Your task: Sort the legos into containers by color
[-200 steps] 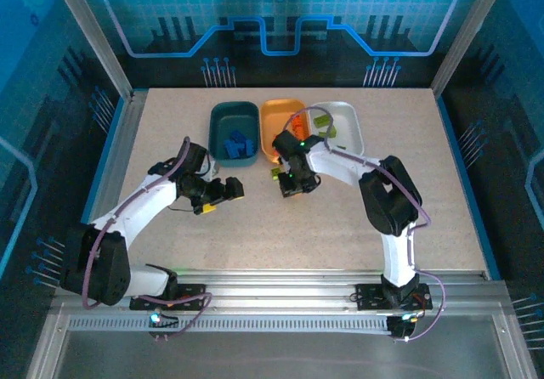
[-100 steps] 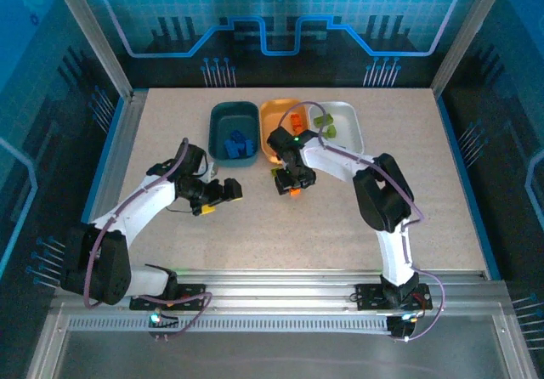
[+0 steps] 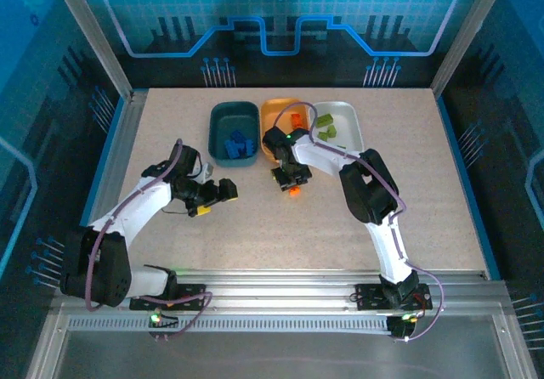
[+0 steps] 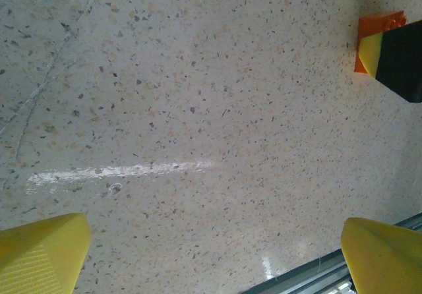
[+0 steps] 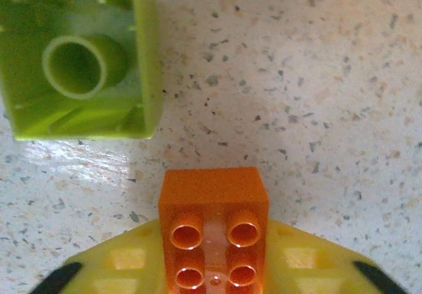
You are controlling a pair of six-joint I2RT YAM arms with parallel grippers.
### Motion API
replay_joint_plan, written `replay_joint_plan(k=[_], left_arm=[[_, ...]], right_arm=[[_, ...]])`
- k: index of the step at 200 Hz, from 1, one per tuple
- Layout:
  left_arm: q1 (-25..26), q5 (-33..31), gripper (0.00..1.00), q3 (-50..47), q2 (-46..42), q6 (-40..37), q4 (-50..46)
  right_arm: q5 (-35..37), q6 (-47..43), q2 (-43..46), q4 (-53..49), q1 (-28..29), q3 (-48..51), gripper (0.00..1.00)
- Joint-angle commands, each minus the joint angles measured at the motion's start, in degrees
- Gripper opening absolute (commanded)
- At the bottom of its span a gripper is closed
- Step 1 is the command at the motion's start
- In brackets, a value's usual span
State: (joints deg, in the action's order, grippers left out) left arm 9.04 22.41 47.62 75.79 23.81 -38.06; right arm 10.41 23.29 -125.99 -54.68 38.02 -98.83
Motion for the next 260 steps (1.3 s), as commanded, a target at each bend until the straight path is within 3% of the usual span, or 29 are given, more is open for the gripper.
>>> replay_joint_plan(k=[1,38,73,111,163,201,227,260], left_arm=[[-0.86,1.83,0.99,-0.82,-1.09,-1.07,-1.02],[-1.04,2.52,0.99,-0.75,-0.29,-0.79,0.10],[-1.08,3.55,0.99,-0.06,1.09,-0.34,1.45],[-1.04,4.76,0.99,1.15,1.52,0.51,1.96],[-1.04,5.60,0.99,-0.87,-1.36,0.83,1.50],[-1.04,5.28,0.99,-0.57,-1.59,-0.14,-0.50],[-1.04,4.97,0.99,0.43,-1.04,-0.45,-1.09],[-1.05,5.18,0.99,0.91,-0.38,0.10,-0.48]], right_arm=[[0.81,0.98,2.43,-3.17,0.10,1.37,0.20],[-1.54,3.10,13.90,-5.39,-0.14,4.06,0.20],[-10.15,7.09,17.48,-4.43,-6.31,-3.81,0.21],[-18.81,14.89,9.94,0.94,-12.21,-13.29,0.22],[-20.82,19.11,-7.74,-1.08,-13.40,-33.46,0.23],[-20.41,21.35,-15.99,-0.98,-13.85,-40.61,0.26],[-19.81,21.95,-17.45,-0.52,-13.87,-42.10,0.32],[-19.13,21.48,-16.38,-0.91,-13.71,-42.16,0.49]])
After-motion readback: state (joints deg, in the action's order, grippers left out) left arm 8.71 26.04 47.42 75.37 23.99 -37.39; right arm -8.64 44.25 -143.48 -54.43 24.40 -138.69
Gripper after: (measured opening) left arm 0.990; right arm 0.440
